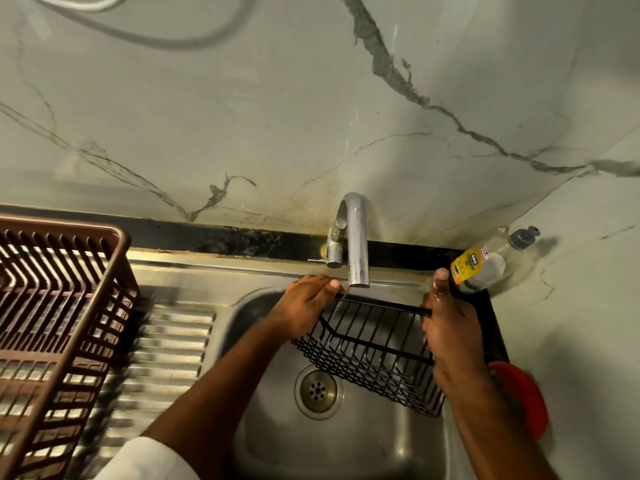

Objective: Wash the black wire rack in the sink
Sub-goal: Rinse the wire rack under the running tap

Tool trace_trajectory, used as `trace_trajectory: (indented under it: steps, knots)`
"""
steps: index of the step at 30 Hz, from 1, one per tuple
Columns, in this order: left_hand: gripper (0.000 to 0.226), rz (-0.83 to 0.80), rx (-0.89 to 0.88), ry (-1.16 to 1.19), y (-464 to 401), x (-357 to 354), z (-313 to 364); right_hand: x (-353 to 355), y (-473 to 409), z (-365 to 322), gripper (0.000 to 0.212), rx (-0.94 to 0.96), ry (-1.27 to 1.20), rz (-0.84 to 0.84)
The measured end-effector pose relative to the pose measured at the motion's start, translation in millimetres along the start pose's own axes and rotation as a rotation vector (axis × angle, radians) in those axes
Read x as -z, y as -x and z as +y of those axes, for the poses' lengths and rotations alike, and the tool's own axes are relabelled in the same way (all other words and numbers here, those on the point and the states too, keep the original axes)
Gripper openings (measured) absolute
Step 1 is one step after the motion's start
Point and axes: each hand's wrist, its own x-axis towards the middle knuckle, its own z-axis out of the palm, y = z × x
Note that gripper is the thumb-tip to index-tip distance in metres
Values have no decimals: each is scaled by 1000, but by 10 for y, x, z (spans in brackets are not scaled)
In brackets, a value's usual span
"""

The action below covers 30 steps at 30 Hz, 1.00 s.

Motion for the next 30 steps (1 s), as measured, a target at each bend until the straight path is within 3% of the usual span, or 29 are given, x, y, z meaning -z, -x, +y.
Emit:
trace_trajectory:
  steps: [4, 7, 12, 15, 18, 21, 23, 25, 30]
  knots:
    - [59, -49, 105, 197, -99, 82, 53, 230, -6, 141, 61, -58, -36, 74]
    - [37, -64, 123, 115, -201, 86, 167, 360, -46, 374, 64, -85, -33, 45]
    - [30, -12, 39, -142, -303, 148, 436, 469, -62, 645, 49, 133, 373, -119]
    - [25, -15, 63, -49, -273, -10, 587, 248, -6, 641, 45, 233, 585, -254]
    - [32, -12, -1, -125, -301, -265, 625, -67, 16, 547, 43, 294, 710, -203]
    - [38, -39, -23, 73, -292, -220, 658, -139, -52, 490, 50, 260, 706, -116]
    - [30, -122, -49, 269, -250, -112, 642, -86, -95, 486, 55, 238, 634, -136]
    - [36, -202, 20, 486, -196, 5, 540, -44, -104, 467, 57, 210, 501, -175]
    - [46, -184, 193, 360, -127, 116, 277, -81, -1, 447, 53, 134, 228, -165]
